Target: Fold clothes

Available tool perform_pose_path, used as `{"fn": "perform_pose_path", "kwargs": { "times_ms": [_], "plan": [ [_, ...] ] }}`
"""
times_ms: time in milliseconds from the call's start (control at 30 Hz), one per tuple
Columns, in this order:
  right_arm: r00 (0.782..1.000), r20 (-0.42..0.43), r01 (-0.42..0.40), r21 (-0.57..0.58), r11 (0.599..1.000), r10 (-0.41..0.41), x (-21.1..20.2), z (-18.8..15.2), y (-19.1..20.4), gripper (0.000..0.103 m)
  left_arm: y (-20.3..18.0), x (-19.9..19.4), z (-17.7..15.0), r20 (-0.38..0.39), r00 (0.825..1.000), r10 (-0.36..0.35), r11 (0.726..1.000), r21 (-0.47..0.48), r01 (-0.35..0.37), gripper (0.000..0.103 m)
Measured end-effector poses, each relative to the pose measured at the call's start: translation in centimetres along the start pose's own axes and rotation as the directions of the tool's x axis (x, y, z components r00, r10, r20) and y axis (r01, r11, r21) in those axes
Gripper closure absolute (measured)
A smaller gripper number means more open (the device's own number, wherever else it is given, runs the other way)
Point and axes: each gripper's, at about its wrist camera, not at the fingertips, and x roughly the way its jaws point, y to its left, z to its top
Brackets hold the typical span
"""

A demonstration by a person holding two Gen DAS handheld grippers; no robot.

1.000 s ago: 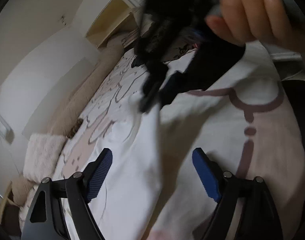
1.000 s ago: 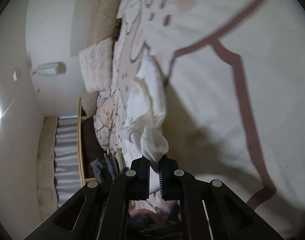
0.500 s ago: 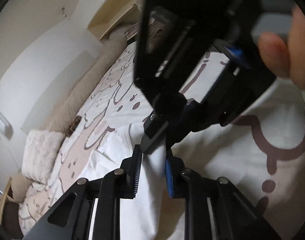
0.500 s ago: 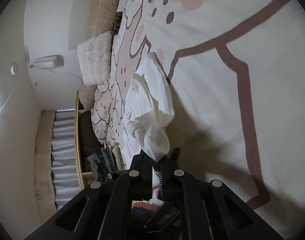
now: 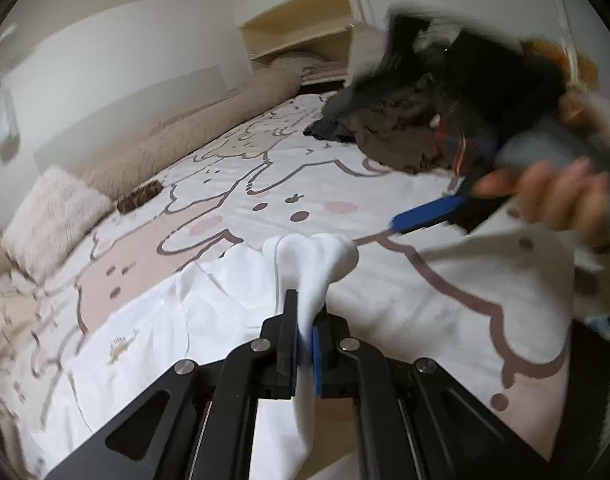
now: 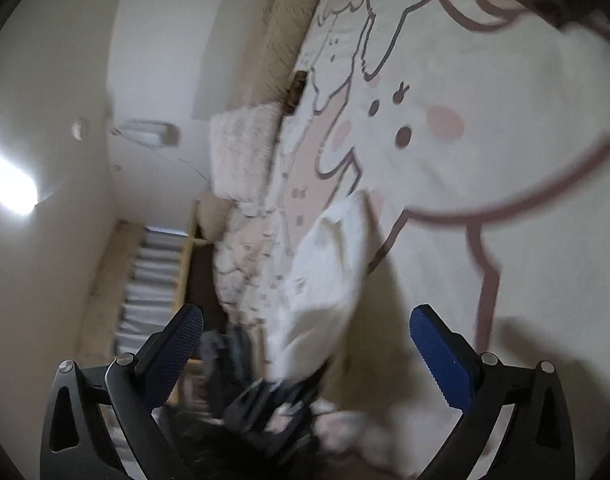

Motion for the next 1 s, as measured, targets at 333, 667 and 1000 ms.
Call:
{"fn": "perform_pose_path", "kwargs": {
  "times_ms": [333,667,1000],
  "plan": [
    [0.897,-0.411,0.138,-0.086,0.987,-0.161,13.2,5.8,-0.5,0.000,2.3,-1.0,-0.3,0.045,0.994,-0.104,0.977,-0.180,0.110,0.097],
    [0.807,-0.502,0.167,-0.309,0.936,-0.310,19.1,6.9,2.7,0.030,3.5,-1.2,-0.5,0.077,0.982,-0.171,0.949,-0.256,0.185,0.097],
    [0.727,-0.503,0.241,-0.451,0.859,-0.468,22.9,7.2,4.1,0.079,4.0,-0.9,-0.9,0.083,0.982,-0.168,0.938,-0.293,0.185,0.097]
  ]
}}
